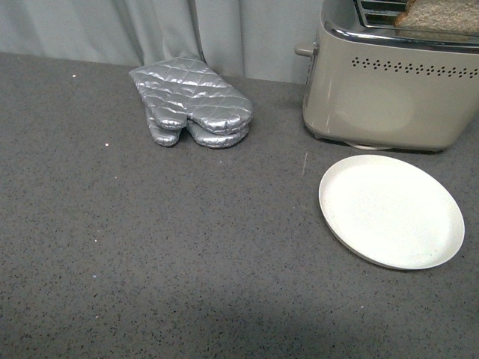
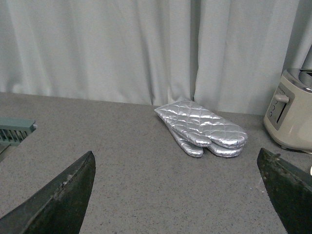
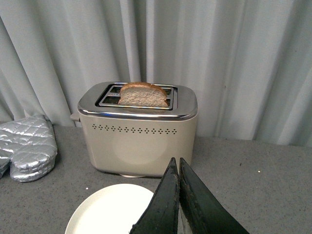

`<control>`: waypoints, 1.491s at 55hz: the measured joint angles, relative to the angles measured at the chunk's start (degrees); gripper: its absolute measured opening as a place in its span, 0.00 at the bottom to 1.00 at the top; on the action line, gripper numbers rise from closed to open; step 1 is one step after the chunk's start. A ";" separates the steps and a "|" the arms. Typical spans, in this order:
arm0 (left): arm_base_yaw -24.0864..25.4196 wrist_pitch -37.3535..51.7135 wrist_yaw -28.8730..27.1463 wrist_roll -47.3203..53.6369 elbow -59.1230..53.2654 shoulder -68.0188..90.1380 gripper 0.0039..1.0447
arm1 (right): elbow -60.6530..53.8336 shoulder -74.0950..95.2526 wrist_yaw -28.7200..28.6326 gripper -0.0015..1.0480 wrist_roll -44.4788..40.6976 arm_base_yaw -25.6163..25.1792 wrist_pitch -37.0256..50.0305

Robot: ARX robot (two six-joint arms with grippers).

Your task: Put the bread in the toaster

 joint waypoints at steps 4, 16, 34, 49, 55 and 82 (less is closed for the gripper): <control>0.00 0.00 0.00 0.00 0.00 0.00 0.94 | -0.37 -1.44 0.00 0.01 0.00 0.00 -1.05; 0.00 0.00 0.00 0.00 0.00 0.00 0.94 | -2.67 -6.82 0.00 0.01 -0.02 0.00 -3.67; 0.00 0.00 0.00 0.00 0.00 0.00 0.94 | -2.67 -14.67 -0.04 0.01 -0.02 0.00 -11.13; 0.00 0.00 0.00 0.00 0.00 0.00 0.94 | -2.67 -18.16 -0.04 0.01 -0.02 0.00 -14.69; 0.00 0.00 0.00 0.00 0.00 0.00 0.94 | -2.62 -22.32 -0.04 0.01 0.00 0.00 -20.13; 0.00 0.00 -0.02 0.00 0.00 0.00 0.94 | -2.62 -28.41 -0.09 0.37 -0.09 0.00 -25.29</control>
